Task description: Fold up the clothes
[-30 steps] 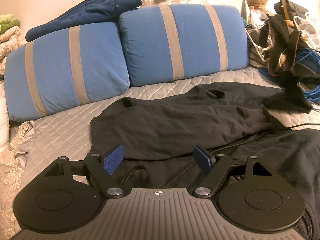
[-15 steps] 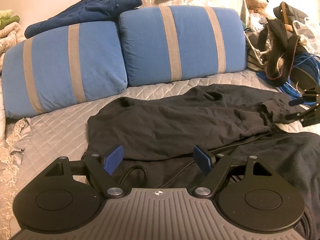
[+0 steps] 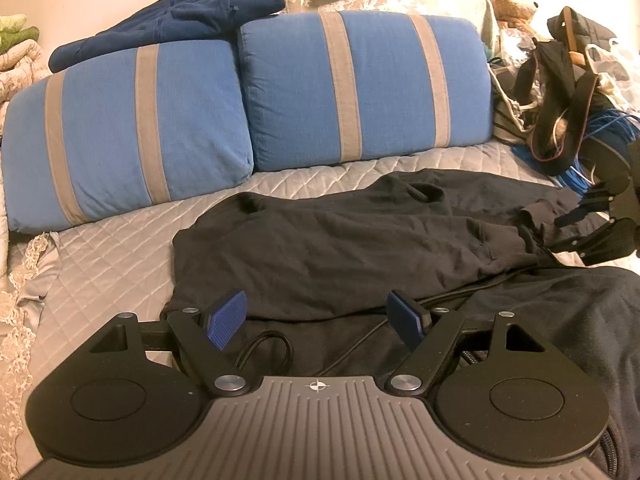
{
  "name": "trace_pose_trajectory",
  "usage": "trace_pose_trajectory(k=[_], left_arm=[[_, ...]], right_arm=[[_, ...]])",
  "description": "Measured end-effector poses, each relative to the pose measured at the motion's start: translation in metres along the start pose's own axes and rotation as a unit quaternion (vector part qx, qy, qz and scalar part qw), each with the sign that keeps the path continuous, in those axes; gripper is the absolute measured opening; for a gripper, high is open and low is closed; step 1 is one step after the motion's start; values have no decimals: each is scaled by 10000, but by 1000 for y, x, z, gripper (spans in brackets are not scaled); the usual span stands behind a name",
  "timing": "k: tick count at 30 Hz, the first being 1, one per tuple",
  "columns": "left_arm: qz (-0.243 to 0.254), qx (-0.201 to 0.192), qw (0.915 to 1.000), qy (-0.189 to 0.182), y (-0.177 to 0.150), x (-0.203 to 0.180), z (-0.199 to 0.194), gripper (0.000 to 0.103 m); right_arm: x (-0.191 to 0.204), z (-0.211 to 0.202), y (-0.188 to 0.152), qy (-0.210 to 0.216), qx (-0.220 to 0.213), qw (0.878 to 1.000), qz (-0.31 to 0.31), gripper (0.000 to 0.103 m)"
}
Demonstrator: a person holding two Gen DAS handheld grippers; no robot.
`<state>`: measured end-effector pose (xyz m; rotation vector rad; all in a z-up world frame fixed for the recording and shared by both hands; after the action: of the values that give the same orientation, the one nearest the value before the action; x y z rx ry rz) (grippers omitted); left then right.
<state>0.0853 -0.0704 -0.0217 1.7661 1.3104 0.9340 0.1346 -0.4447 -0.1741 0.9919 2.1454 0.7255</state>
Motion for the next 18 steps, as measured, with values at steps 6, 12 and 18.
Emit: trace_pose_trajectory(k=[6, 12, 18], left_arm=[[-29, 7, 10000, -23, 0, 0, 0, 77], [-19, 11, 10000, -17, -1, 0, 0, 77], [-15, 9, 10000, 9, -1, -1, -1, 77]], right_arm=[[5, 1, 0, 41, 61, 9998, -198, 24], [8, -7, 8, -249, -100, 9991, -320, 19], [7, -17, 21, -498, -302, 9979, -285, 17]])
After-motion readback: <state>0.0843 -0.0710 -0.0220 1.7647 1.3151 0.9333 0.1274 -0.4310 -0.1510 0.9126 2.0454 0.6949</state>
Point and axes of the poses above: each gripper's, at about its wrist camera, not at the fingertips, and z roughly the way its jaws point, x to its left, y to its top, the point moved 3 cm from there along z, roughly the way its jaws point, and after that the axes turned 9 degrees about -x, right-handed, at the moved point
